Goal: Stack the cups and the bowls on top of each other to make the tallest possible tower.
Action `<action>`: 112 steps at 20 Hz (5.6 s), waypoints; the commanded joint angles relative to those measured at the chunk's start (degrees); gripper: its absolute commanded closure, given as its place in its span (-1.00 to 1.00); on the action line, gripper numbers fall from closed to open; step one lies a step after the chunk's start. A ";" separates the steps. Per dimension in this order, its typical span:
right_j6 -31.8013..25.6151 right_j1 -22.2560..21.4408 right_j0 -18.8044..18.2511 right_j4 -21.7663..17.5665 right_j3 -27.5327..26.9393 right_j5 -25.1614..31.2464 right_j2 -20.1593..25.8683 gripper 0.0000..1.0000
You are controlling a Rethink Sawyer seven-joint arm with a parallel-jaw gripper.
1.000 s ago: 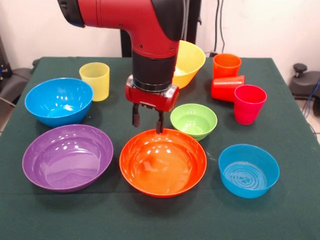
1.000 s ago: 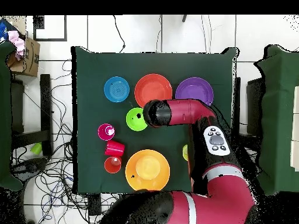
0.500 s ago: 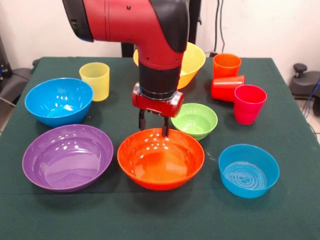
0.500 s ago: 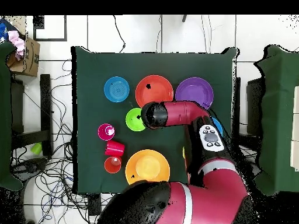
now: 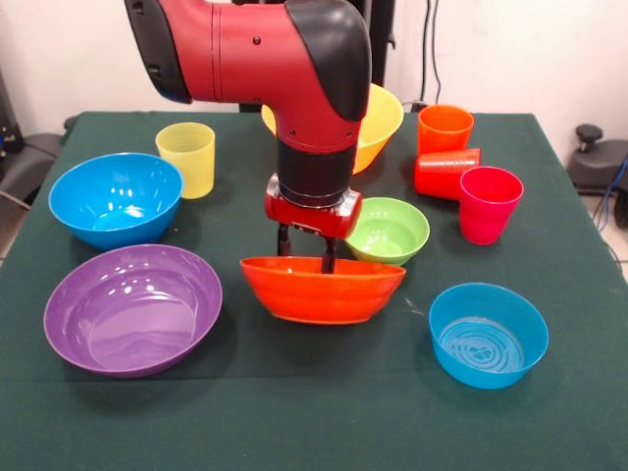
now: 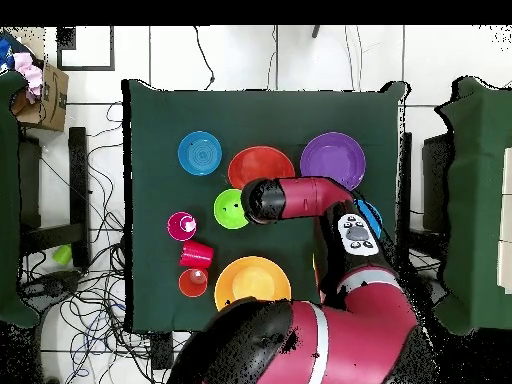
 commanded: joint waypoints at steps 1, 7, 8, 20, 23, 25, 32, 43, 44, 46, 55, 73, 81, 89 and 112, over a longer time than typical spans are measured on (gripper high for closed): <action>0.65 1.68 0.30 -1.44 -1.69 -2.85 0.95 -1.00; 0.05 0.68 -0.26 -0.41 -1.40 -0.44 1.15 -1.00; -0.48 0.11 -0.59 -0.27 -0.99 0.16 1.40 -1.00; 0.01 -5.38 -1.91 1.85 2.43 1.21 2.81 -1.00; 1.50 -4.94 -2.18 1.77 2.84 -1.31 2.57 -1.00; 1.39 -4.85 -2.62 1.65 3.02 -1.84 2.73 -1.00; 2.83 -3.38 -2.55 0.29 3.33 -5.37 1.65 -1.00; 4.75 -0.76 -0.14 0.32 3.25 -9.43 -0.25 -1.00; 4.62 -0.69 -0.14 0.35 3.17 -9.59 -0.29 -1.00; 4.41 -0.35 -0.14 0.33 3.24 -10.15 -0.36 -1.00; 3.80 0.55 -0.03 0.50 2.47 -10.37 -1.17 -1.00; 4.87 1.44 1.50 1.36 1.69 -11.30 -1.68 -1.00; 4.82 1.08 1.35 1.46 2.22 -11.39 -1.83 -1.00; 4.37 0.86 2.04 0.67 2.38 -12.43 -2.78 1.00; 0.53 -13.16 -1.39 7.01 13.70 -3.51 1.36 1.00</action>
